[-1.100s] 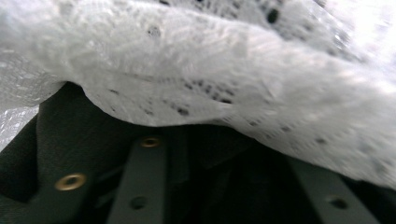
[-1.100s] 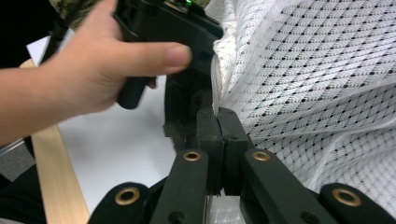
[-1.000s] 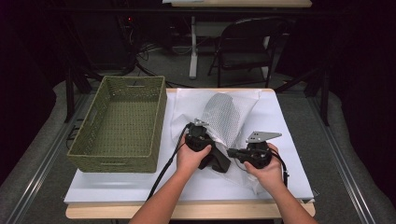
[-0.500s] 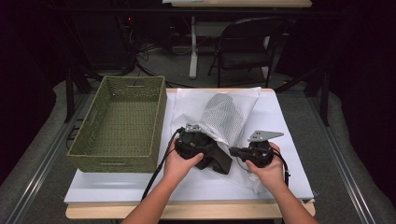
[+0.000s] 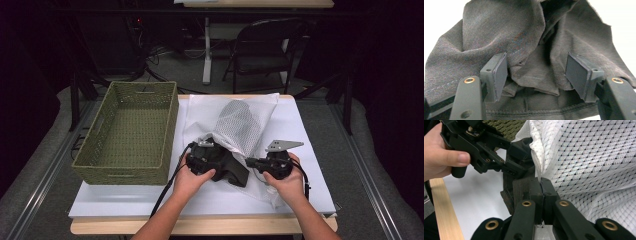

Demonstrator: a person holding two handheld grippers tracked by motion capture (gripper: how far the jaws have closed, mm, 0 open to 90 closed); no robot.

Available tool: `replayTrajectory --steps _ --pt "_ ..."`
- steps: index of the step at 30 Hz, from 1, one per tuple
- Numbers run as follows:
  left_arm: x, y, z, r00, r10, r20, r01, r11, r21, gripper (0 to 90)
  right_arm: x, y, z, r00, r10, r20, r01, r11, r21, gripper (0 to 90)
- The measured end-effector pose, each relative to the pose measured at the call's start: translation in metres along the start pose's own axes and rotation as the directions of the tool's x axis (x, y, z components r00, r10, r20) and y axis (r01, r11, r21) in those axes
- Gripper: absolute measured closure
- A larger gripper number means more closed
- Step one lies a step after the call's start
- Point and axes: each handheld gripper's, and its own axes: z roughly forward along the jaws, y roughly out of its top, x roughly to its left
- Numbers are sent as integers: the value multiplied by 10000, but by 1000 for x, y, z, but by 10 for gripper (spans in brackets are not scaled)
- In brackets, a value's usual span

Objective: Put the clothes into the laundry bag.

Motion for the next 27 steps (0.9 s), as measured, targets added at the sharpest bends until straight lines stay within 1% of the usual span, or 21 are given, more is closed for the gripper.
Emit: replayTrajectory --steps 1,3,4,6,8,9,11,13,14,16,17,19,23,26,27 --pt "-1 -1 1 9999 73 -151 -73 10000 -38 331 0 0 0 10000 -35 9 35 10000 -25 898" --pt "0 -1 3 9994 182 -278 -178 9997 152 323 0 0 0 10000 18 -1 -18 10000 -18 898" --pt "0 -2 4 9996 91 -263 -83 9996 286 310 0 0 0 10000 45 0 -45 10000 -12 898" --pt "2 -5 7 9997 36 -224 -24 9987 503 272 0 0 0 10000 35 -7 -35 10000 -1 898" --pt "2 -7 9 9998 -21 -185 31 9985 555 263 0 0 0 10000 15 1 -15 10000 -24 898" --pt "2 -8 10 9998 31 -172 -20 9980 631 259 -1 0 0 10000 -2 -3 2 10000 -32 898" --pt "1 -10 14 9997 50 -260 -34 9981 623 258 0 -1 1 10000 59 1 -59 10000 -16 897" --pt "-2 -13 15 9987 197 -470 -174 9987 487 261 0 0 1 10000 16 -3 -16 10000 0 898" --pt "-4 -14 16 9973 358 -636 -330 9984 454 277 1 -1 1 10000 42 -3 -42 10000 10 897" --pt "-9 -16 18 9913 788 -1058 -739 9960 497 333 1 -1 2 10000 43 -4 -43 10000 11 898" --pt "-11 -16 18 9904 870 -1079 -824 9955 457 367 1 -1 2 10000 53 -9 -53 10000 6 897" --pt "-12 -16 18 9915 851 -986 -811 9958 432 452 1 -1 2 10000 -2 4 2 10000 -27 897" --pt "-10 -15 17 9925 814 -910 -783 9962 379 569 1 -1 2 10000 24 24 -24 10000 4 898" --pt "-10 -15 17 9938 813 -762 -790 9963 338 676 1 -1 1 10000 47 21 -47 10000 6 897" --pt "-10 -15 17 9957 720 -581 -702 9970 330 718 1 -1 1 10000 41 21 -41 10000 8 898"
